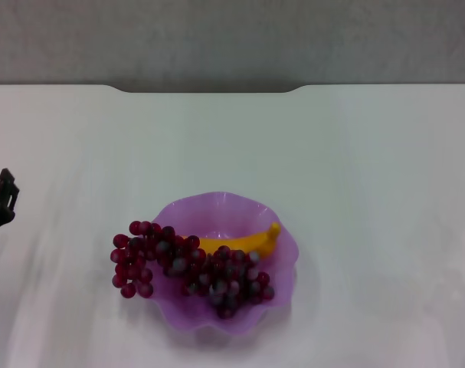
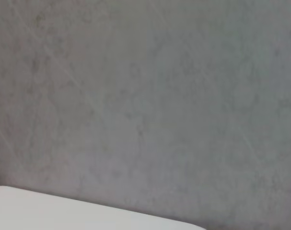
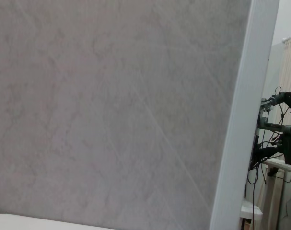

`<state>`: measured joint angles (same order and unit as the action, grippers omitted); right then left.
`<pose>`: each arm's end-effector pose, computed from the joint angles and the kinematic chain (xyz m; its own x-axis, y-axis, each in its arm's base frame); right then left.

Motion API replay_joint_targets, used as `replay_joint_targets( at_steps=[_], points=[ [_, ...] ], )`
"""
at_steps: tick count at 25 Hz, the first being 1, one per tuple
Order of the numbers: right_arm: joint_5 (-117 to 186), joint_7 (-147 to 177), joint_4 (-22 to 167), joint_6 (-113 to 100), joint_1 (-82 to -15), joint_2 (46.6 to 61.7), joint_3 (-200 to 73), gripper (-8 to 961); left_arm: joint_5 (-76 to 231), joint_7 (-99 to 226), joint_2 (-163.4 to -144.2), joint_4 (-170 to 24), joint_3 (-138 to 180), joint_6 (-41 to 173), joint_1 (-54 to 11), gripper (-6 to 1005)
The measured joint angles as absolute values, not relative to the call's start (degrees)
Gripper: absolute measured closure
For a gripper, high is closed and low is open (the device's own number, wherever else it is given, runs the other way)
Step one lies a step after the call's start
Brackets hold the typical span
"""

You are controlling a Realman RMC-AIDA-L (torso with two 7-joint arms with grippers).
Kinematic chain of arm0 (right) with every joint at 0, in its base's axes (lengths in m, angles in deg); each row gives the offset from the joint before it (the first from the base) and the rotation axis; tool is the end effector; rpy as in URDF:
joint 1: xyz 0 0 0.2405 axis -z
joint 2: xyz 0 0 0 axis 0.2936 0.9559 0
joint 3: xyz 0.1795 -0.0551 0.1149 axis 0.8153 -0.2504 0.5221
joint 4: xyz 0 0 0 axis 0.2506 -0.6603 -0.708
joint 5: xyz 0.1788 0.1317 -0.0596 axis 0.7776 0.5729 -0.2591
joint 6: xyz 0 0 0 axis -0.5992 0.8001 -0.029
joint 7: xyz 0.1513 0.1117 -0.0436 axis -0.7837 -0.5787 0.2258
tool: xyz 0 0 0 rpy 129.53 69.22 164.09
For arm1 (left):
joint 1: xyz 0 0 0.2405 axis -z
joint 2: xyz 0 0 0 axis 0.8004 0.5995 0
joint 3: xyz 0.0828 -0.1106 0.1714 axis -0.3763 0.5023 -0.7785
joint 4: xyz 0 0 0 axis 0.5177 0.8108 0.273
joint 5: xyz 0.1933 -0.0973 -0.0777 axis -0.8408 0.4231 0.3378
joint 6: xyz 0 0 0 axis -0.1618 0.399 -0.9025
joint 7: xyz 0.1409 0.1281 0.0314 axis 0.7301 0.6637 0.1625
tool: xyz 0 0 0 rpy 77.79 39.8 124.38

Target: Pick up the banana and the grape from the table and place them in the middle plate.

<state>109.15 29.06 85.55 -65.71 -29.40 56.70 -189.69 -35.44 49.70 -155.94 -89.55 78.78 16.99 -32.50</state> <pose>0.3784 0.3185 0.0287 0.8578 -0.0342 -0.5129 -0.5060 0.1196 -0.8542 -0.3554 0.3696 0.0033 0.5378 0.0708 0.8401 0.8374 0.0710 -0.5420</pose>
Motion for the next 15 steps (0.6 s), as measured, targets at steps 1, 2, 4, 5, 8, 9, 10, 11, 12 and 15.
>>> replay_joint_targets(
  at_steps=[1,2,4,5,8,9,10,11,12,15],
  points=[
    [109.15,29.13,85.54,-65.69,-29.4,56.7,-189.69,953,-35.44,49.75,-155.94,-89.51,78.78,16.99,-32.6,293],
    [109.15,29.18,85.54,-65.67,-29.39,56.69,-189.69,953,-35.44,49.87,-155.94,-89.49,78.78,16.99,-32.65,313],
    [109.15,29.23,85.52,-65.67,-29.34,56.69,-189.7,953,-35.44,50.13,-155.94,-89.37,78.78,16.99,-32.68,353],
    [109.15,29.23,85.51,-65.68,-29.3,56.69,-189.7,953,-35.45,50.16,-155.94,-89.15,78.74,16.99,-32.65,372],
    [109.15,29.25,85.53,-65.72,-29.13,56.67,-189.7,953,-35.83,50.19,-155.94,-88.4,78.35,16.99,-32.37,462],
    [109.15,29.25,85.57,-65.72,-29.11,56.65,-189.7,953,-35.94,50.22,-155.92,-88.23,78.21,16.99,-32.3,512],
    [109.15,29.25,85.61,-65.73,-29.11,56.62,-189.7,953,-36.02,50.24,-155.89,-88.13,78.17,16.99,-32.28,561],
    [109.15,29.25,85.61,-65.75,-29.11,56.61,-189.7,953,-36.05,50.26,-155.87,-88.07,78.15,16.99,-32.26,611],
    [109.14,29.26,85.55,-65.77,-29.11,56.6,-189.68,953,-36.05,50.28,-155.87,-88.0,78.13,16.99,-32.26,661],
    [109.15,29.26,85.28,-65.83,-29.11,56.53,-189.25,953,-36.07,50.29,-155.86,-87.95,78.06,16.99,-32.25,771]
  ],
)
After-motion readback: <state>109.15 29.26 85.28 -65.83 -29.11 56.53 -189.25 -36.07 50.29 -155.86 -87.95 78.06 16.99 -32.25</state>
